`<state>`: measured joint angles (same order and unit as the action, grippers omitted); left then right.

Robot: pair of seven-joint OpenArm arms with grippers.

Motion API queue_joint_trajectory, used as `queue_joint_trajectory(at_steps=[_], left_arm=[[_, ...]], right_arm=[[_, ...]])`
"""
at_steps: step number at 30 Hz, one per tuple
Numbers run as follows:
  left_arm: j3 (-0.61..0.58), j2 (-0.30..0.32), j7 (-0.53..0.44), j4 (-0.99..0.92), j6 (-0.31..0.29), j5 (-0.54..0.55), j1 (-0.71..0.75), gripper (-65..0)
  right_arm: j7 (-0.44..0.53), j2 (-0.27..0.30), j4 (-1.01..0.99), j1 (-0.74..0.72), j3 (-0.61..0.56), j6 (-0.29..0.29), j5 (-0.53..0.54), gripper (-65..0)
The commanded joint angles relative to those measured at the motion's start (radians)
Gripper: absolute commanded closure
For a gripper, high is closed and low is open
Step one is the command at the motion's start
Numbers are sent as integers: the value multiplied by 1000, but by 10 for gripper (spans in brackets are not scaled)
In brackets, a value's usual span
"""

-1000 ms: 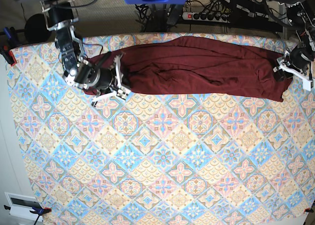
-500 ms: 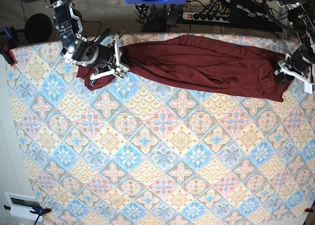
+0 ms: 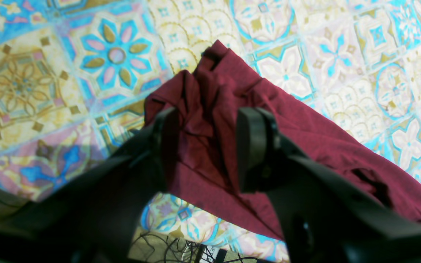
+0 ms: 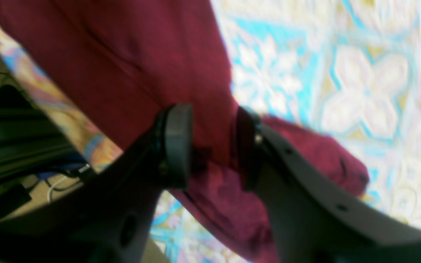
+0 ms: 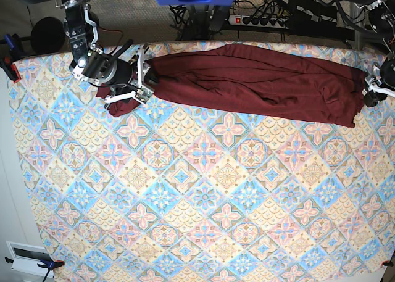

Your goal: Layout the t-shirt on the table in an organized manner, then fold the t-shirt properly

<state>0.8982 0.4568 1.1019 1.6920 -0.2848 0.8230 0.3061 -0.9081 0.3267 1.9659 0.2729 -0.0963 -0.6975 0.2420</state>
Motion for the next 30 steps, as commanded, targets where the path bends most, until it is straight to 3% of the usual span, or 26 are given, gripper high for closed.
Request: queue_joint_trajectory(at_steps=[1,6,10,13,18,25,30], left_arm=[[19,52,-19,13,-3,12,-3,-256],[-24,142,-19,-92,-3,-6,-8,-259],[-179,251,-19,-191,-3,-6,-31,-268],[-270,308,-30,-234,-3,-6,-35,-320],[-454,382,-144,-261,-3,-9,-35,-390],[-558,417,-236,-376,-4,-9,-40,-393],[-641,420,-251,-464,-4,-57,-129,-393]], right_arm=[[14,7,19,-7,5,0,6,-203],[14,-13,19,-7,0,0,6,-205],[14,-19,19,-7,-3,0,6,-205],[14,-24,19,-11,-4,0,6,-205],[14,-25,19,-13,-4,0,6,-205],[14,-25,19,-13,-4,0,6,-205],[14,-25,19,-13,-6,0,6,-204]])
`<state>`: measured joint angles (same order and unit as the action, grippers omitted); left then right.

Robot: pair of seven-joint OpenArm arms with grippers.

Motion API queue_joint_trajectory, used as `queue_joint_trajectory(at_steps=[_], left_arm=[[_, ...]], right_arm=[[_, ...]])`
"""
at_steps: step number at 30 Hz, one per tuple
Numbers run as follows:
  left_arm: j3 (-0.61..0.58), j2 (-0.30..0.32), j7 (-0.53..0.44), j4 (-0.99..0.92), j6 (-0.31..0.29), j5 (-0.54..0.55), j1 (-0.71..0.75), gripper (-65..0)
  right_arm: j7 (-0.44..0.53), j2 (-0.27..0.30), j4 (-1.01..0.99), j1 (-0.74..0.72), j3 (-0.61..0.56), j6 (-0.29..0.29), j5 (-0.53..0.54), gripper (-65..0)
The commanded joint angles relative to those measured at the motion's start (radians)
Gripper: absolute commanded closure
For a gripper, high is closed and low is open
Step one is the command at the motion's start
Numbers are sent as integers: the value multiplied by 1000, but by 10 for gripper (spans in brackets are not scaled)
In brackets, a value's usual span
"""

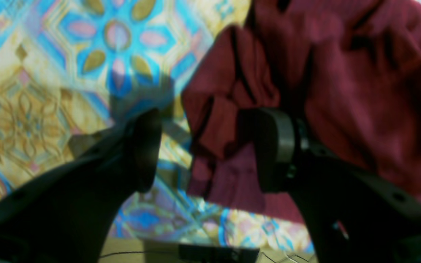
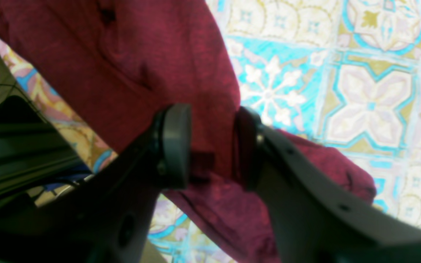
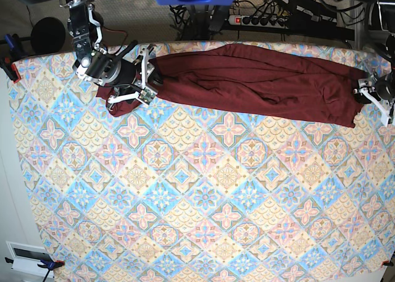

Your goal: Layout the t-shirt on the table in an organized manner, then fold the t-shirt properly

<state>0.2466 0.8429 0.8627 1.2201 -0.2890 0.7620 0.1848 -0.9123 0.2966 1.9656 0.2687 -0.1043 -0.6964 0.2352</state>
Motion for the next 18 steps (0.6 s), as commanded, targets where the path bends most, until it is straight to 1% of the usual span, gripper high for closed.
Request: queue_joint_trajectory(at_steps=[1,5,8,10,12,14,16,18], left_arm=[[0,26,-12,5,0,-3,-17,-393],[-13,-17,-13,3,0,-55,-34,-393],[-14,-78,-12,-12,0,-129,-48,-393],[-14,-106,-10,-18,-8,-147,-46,-389],[-16,-118,-6,-18,-72,-149,-44,-388],[-14,-119,-4,-18,-168,-147,-35,-374],[-6,-121,-6,-16,-264,-146,-24,-316],[-3,-121,-12,-15,-336,-144,-28,-222]], right_arm=[[19,5,19,-9,2,-1,13,-203],[19,5,21,-9,2,-1,13,-203],[19,5,27,-9,2,-1,13,-202],[19,5,27,-9,2,-1,13,-202],[19,5,27,-9,2,-1,13,-202],[19,5,27,-9,2,-1,13,-202],[19,5,27,-10,2,-1,13,-202],[19,5,27,-10,2,-1,13,-202]])
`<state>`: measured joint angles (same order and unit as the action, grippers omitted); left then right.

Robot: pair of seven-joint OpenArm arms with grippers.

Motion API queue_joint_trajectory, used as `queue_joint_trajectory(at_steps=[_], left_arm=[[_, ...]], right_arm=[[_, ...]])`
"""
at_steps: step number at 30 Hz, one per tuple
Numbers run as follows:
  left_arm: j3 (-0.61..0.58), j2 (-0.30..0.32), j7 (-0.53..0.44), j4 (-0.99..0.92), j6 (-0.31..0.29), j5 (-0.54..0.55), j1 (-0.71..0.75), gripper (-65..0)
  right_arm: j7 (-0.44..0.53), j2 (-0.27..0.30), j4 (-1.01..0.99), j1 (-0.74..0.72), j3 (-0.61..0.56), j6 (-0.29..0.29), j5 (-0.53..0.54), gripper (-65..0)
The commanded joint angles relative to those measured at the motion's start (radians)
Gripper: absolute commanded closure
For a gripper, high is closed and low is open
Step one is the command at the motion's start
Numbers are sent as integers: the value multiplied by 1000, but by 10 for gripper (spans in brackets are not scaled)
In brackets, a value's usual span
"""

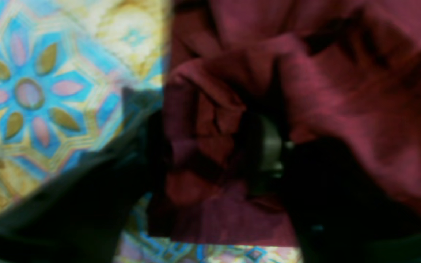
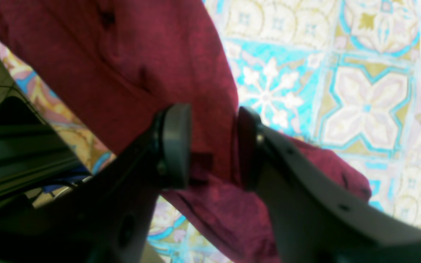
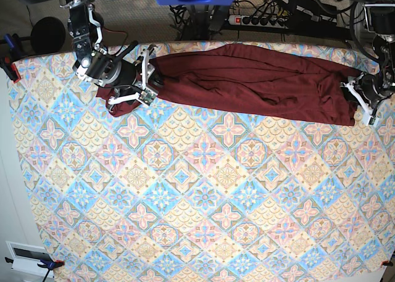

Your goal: Layout the t-shirt on the table in an organized manner, then fold the t-shirt properly

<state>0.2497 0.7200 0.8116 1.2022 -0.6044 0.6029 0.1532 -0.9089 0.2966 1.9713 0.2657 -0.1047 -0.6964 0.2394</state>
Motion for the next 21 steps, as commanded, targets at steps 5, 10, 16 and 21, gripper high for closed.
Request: queue_joint_trajectory(at_steps=[5,10,16,21], left_arm=[[49,-15,38,0,-78,10,-17,-33],[268,-40,38,-80,-65,4,-45,-8],[446,-33,-22,-187,14,-74,-116,-2],[546,-32,-116,-184,14,-154,-111,-2]], right_arm=[[15,3,21,-7,3,-1,8,-202],[15,-7,21,-7,3,-1,8,-202],[15,-9,21,-6,3,-1,39,-202],[15,-7,21,-7,15,-1,170,-202]])
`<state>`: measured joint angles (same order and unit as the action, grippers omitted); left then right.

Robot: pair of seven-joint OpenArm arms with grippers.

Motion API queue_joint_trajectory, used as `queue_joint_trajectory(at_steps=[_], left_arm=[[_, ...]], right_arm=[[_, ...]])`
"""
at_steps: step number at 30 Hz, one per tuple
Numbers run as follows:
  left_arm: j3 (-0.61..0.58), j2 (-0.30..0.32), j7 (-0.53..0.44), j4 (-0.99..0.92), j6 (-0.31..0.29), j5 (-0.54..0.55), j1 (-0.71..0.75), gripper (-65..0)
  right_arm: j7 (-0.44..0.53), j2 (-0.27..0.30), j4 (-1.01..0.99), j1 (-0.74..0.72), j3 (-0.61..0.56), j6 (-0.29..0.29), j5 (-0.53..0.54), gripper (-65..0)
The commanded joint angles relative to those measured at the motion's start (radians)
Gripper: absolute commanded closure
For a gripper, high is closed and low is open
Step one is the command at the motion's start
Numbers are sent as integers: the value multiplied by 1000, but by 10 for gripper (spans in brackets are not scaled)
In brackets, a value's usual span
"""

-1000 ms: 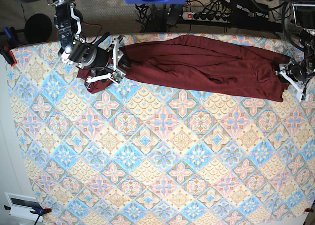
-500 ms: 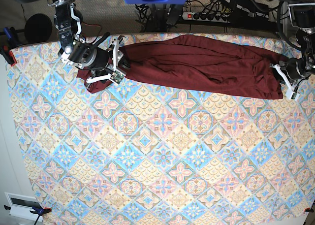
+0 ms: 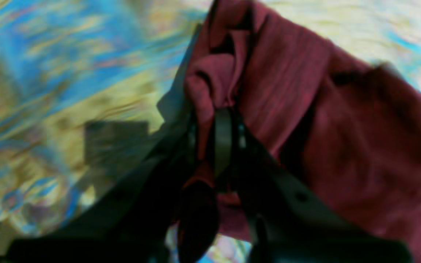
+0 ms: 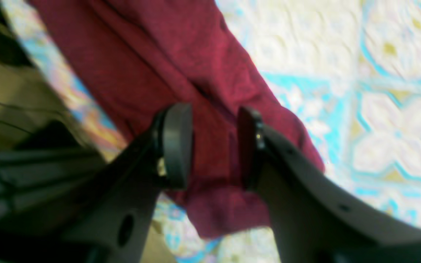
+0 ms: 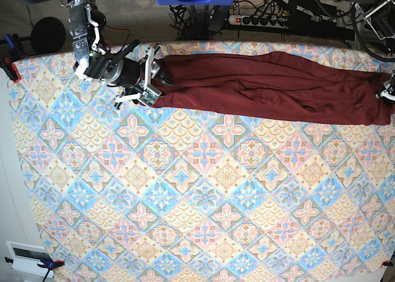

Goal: Layout the t-shirt on the table in an organized manner, then fold the t-shirt properly
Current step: 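Fold the shirt end with the left gripper toward the right gripper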

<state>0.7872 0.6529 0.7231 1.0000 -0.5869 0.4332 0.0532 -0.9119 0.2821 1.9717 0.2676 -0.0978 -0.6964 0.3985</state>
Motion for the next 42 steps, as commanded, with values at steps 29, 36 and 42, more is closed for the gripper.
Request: queue_joint_trajectory(at_steps=[29,36,42], left_arm=[[-8,-365,447,913,-11,247,207,-3],[-99,-405,453,913,-11,252,208,-3],[-222,-402,453,913,-11,252,230,-4]], right_arm=[[18,10,21,-8,149,-1,18,-202],[18,12,21,-9,157,-1,18,-202],[18,13,21,-9,157,-1,18,-202]])
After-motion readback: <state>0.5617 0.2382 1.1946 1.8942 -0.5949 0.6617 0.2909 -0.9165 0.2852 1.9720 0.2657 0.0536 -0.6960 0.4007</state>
